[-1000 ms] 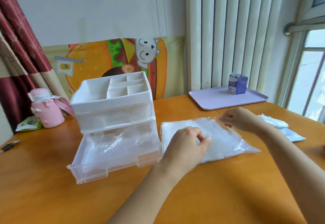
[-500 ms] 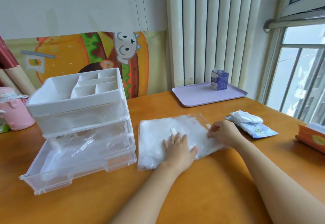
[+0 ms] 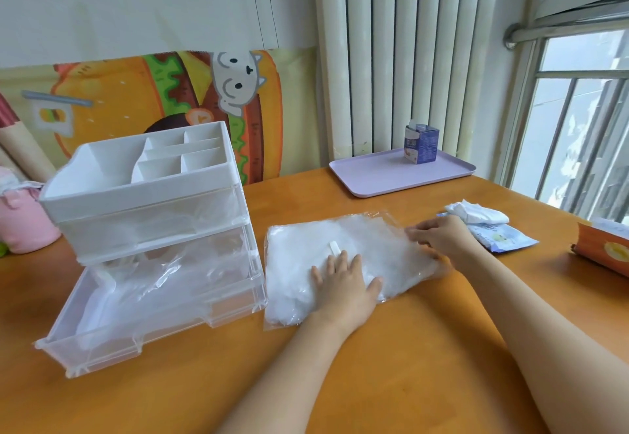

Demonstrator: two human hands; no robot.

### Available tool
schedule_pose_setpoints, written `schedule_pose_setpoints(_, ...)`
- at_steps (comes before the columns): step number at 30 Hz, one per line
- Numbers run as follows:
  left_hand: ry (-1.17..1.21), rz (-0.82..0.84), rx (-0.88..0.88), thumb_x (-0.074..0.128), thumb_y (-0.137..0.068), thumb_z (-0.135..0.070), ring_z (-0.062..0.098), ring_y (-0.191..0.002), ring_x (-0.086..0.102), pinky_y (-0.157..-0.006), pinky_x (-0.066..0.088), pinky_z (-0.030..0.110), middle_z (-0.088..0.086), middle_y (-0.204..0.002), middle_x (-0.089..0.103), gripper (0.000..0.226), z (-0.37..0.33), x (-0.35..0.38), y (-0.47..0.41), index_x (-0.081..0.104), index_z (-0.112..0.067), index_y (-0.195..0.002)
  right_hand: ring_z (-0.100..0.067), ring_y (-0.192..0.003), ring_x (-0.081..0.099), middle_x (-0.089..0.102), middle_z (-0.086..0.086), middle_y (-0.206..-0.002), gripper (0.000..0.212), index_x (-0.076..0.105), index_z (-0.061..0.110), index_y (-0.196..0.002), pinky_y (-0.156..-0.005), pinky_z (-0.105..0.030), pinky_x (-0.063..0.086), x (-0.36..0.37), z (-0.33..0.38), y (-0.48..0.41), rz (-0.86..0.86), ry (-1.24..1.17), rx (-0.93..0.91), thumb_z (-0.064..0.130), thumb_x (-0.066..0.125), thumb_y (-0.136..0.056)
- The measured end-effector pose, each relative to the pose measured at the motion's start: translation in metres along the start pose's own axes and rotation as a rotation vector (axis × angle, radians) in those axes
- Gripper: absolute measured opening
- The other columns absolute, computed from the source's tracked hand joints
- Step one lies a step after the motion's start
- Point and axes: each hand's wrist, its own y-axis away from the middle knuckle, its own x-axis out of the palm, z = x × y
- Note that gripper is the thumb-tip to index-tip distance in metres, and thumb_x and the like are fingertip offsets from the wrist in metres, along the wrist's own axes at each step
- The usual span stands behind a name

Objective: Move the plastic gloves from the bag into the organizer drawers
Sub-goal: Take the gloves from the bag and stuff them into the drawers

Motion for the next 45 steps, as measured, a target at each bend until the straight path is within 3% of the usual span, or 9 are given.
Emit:
schedule_pose_setpoints(8, 0.069, 0.007, -0.028, 0.022, -0.100, -0.052, 0.027, -0.143, 0.021, -0.114, 0.012, 0.050, 0.006, -0.150, 0.034, 0.055, 0.002, -0.002, -0.005, 0.041, -0.019, -0.140, -0.014, -0.086, 0.066, 0.072, -0.004, -0.091, 0.012, 0.055, 0.003, -0.100, -0.079, -0.024, 0.051, -0.012, 0.060, 0.026, 0.133, -0.883, -0.275, 0.011, 0.046, -0.098)
schedule_pose_setpoints(13, 1.384, -0.012, -0.077, 0.027, -0.104, -0.041, 0.018, -0.131, 0.046, -0.112, 0.029, 0.030, 0.005, -0.135, 0.054, 0.051, -0.001, -0.036, -0.001, 0.053, -0.008, -0.131, -0.026, -0.091, 0.062, 0.063, -0.019, -0.105, 0.051, 0.048, -0.001, -0.118, -0.080, -0.030, 0.053, -0.012, 0.073, 0.033, 0.409, -1.086, -0.280, 0.017, 0.069, -0.076)
schedule_pose_setpoints(17, 1.916, 0.123, -0.038, 0.026, -0.091, -0.071, 0.028, -0.126, 0.053, -0.113, 0.033, 0.040, 0.011, -0.132, 0.057, 0.082, 0.003, -0.062, 0.002, 0.059, -0.005, -0.127, -0.021, -0.082, 0.067, 0.070, -0.011, -0.091, 0.032, 0.074, 0.004, -0.093, -0.082, -0.032, 0.054, -0.012, 0.073, 0.040, 0.541, -1.014, -0.243, 0.020, 0.073, -0.065)
schedule_pose_setpoints(24, 1.795, 0.456, 0.207, 0.056, -0.079, -0.068, 0.025, -0.133, 0.046, -0.119, 0.023, 0.036, 0.014, -0.138, 0.054, 0.083, 0.000, -0.096, 0.022, 0.059, -0.002, -0.129, -0.015, -0.053, 0.063, 0.065, -0.004, -0.060, 0.040, 0.073, 0.010, -0.060, -0.053, -0.016, 0.050, -0.017, 0.077, 0.060, 0.523, -0.935, -0.290, 0.004, 0.043, -0.086)
schedule_pose_setpoints(27, 1.774, 0.364, 0.188, 0.062, -0.086, -0.035, 0.017, -0.122, 0.057, -0.112, 0.036, 0.030, 0.007, -0.125, 0.064, 0.041, 0.000, -0.105, 0.028, 0.065, -0.003, -0.111, -0.023, -0.062, 0.060, 0.061, -0.009, -0.072, 0.011, 0.065, 0.008, -0.082, -0.059, -0.024, 0.050, -0.017, 0.078, 0.058, 0.669, -0.960, -0.263, 0.013, 0.060, -0.074)
schedule_pose_setpoints(31, 1.413, -0.105, 0.167, 0.065, -0.086, -0.005, 0.008, -0.074, 0.068, -0.067, 0.053, 0.014, 0.001, -0.084, 0.074, 0.010, 0.000, -0.134, 0.053, 0.072, -0.010, -0.085, -0.026, -0.069, 0.062, 0.061, -0.012, -0.081, 0.060, 0.059, 0.005, -0.099, -0.064, -0.028, 0.050, -0.017, 0.075, 0.051, 0.776, -0.860, -0.265, 0.027, 0.089, -0.051)
schedule_pose_setpoints(34, 1.010, -0.363, 0.234, 0.066, -0.088, -0.010, 0.004, -0.060, 0.060, -0.061, 0.047, 0.009, -0.004, -0.064, 0.065, 0.006, 0.009, -0.162, 0.084, 0.070, -0.006, -0.084, -0.020, -0.076, 0.071, 0.070, -0.018, -0.088, 0.059, 0.063, 0.005, -0.111, -0.063, -0.024, 0.056, -0.010, 0.076, 0.049, 0.798, -0.850, -0.200, 0.056, 0.057, -0.082)
schedule_pose_setpoints(37, 0.818, -0.418, 0.324, 0.071, -0.086, -0.018, 0.007, -0.058, 0.059, -0.070, 0.050, 0.019, 0.002, -0.066, 0.067, 0.006, 0.018, -0.179, 0.103, 0.072, -0.013, -0.084, -0.031, -0.128, 0.049, 0.047, -0.027, -0.138, 0.100, 0.045, 0.014, -0.141, -0.101, -0.039, 0.046, 0.000, 0.075, 0.052, 0.855, -0.672, -0.224, 0.086, 0.039, -0.070)
schedule_pose_setpoints(45, 0.687, -0.348, 0.321, 0.070, -0.087, -0.020, 0.004, -0.047, 0.044, -0.050, 0.040, 0.014, -0.012, -0.050, 0.053, 0.006, 0.043, -0.208, 0.136, 0.076, -0.020, -0.086, -0.040, -0.121, 0.049, 0.053, -0.030, -0.126, 0.081, 0.049, 0.004, -0.132, -0.111, -0.051, 0.030, 0.050, 0.091, 0.100, 1.050, -0.397, -0.467, 0.051, 0.077, -0.072)
